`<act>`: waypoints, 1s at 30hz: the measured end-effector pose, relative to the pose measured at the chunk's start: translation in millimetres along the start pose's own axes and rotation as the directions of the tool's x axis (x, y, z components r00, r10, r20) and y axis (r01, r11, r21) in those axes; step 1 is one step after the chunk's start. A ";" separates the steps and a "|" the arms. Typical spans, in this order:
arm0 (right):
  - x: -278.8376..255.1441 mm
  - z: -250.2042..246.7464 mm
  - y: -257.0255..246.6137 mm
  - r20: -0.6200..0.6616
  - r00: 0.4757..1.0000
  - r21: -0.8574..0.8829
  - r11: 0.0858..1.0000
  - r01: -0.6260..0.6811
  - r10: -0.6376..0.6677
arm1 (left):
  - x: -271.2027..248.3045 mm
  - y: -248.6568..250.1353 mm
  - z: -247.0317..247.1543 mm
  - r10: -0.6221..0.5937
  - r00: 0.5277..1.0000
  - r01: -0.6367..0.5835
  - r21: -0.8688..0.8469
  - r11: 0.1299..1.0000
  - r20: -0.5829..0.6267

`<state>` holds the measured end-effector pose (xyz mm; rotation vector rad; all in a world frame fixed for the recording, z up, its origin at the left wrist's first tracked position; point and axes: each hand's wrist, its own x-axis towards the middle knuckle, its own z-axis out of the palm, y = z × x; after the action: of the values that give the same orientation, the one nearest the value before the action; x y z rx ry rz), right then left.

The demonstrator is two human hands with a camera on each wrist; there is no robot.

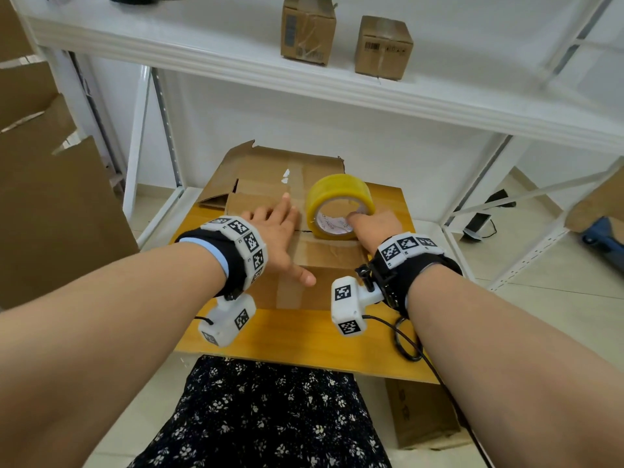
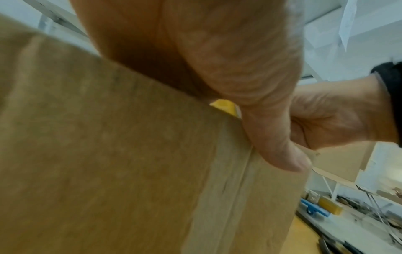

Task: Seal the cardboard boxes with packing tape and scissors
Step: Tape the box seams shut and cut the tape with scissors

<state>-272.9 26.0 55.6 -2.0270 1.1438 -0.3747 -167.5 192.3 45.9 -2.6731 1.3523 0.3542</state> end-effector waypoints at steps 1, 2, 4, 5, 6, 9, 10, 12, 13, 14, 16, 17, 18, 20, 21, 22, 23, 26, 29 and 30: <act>0.3 -0.3 0.4 0.022 1.000 0.010 1.000 -0.012 0.012 | 3.1 -0.2 -4.7 0.008 1.000 -0.008 -0.017 1.000 0.006; 0.1 -0.5 0.6 0.041 0.999 0.024 1.000 -0.016 0.015 | 7.0 -1.1 -8.2 0.017 1.000 -0.017 -0.036 0.999 0.009; 0.4 -0.3 0.7 0.062 0.998 0.042 0.999 -0.005 0.002 | 14.6 -3.1 -10.8 0.032 0.999 -0.031 -0.060 0.998 0.006; 0.9 -0.1 0.8 0.063 0.998 0.036 0.999 0.001 -0.003 | 17.2 -3.2 -9.6 0.039 0.999 -0.038 -0.075 0.996 0.009; 1.3 -0.2 0.5 0.063 0.998 0.025 1.000 0.007 -0.008 | 18.9 -2.7 -8.0 0.048 0.999 -0.046 -0.097 0.994 0.022; 2.4 -0.2 -2.2 0.078 0.997 -0.025 1.000 0.006 -0.004 | 18.8 0.0 -1.6 0.060 0.997 -0.052 -0.146 0.988 0.052; 3.0 -0.2 -3.3 0.078 0.997 -0.035 0.999 -0.004 0.007 | 18.3 -0.2 -0.6 0.061 0.997 -0.053 -0.144 0.988 0.050; 2.9 -0.4 -5.2 0.073 0.997 -0.047 0.999 -0.026 0.030 | 17.7 -2.5 1.3 0.067 0.997 -0.061 -0.148 0.987 0.033; 3.3 -0.3 -5.9 0.075 0.997 -0.055 0.998 -0.028 0.033 | 18.2 -4.0 2.5 0.069 0.997 -0.065 -0.151 0.986 0.021; 3.7 -0.1 -5.8 0.078 0.997 -0.063 0.998 -0.025 0.030 | 18.7 -5.1 3.5 0.071 0.997 -0.068 -0.152 0.986 0.014; 4.2 1.1 -5.3 0.075 0.997 -0.079 0.997 -0.006 0.011 | 19.6 -5.7 5.3 0.075 0.997 -0.072 -0.149 0.986 0.014; 4.4 2.0 -4.8 0.067 0.998 -0.085 0.996 0.008 -0.002 | 19.8 -5.3 5.8 0.076 0.997 -0.073 -0.147 0.986 0.014; 4.0 2.7 -4.5 0.055 0.998 -0.092 0.996 0.019 -0.014 | 19.8 -5.0 6.1 0.076 0.997 -0.074 -0.146 0.987 0.013; 2.4 3.6 -4.6 0.028 0.999 -0.089 0.995 0.034 -0.032 | 20.2 -4.6 6.0 0.077 0.997 -0.074 -0.144 0.987 0.014; 2.1 3.8 -4.8 0.017 0.999 -0.085 0.996 0.042 -0.041 | 20.4 -4.9 5.9 0.075 0.997 -0.072 -0.141 0.987 0.018; 1.9 3.5 -5.1 0.009 0.999 -0.082 0.996 0.045 -0.045 | 20.5 -5.2 5.9 0.072 0.997 -0.069 -0.135 0.988 0.023; 2.0 2.5 -5.6 0.005 0.999 -0.082 0.996 0.045 -0.045 | 20.5 -5.6 6.1 0.069 0.997 -0.065 -0.128 0.990 0.029; 5.9 -3.3 -7.1 -0.024 0.999 -0.112 0.993 0.039 -0.042 | 18.6 -4.4 5.5 0.068 0.996 -0.063 -0.109 0.992 0.049; 8.0 -9.3 -8.4 -0.088 0.995 -0.079 0.996 0.047 -0.054 | 17.8 -2.0 3.2 0.072 0.996 -0.067 -0.097 0.993 0.050; 7.6 -9.6 -7.3 -0.103 0.993 -0.060 0.997 0.051 -0.057 | 17.4 -1.7 2.9 0.070 0.996 -0.065 -0.089 0.994 0.053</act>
<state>-269.9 17.4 66.6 -2.1130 1.1766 -0.4861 -156.6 180.4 38.6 -2.6693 1.4463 0.5028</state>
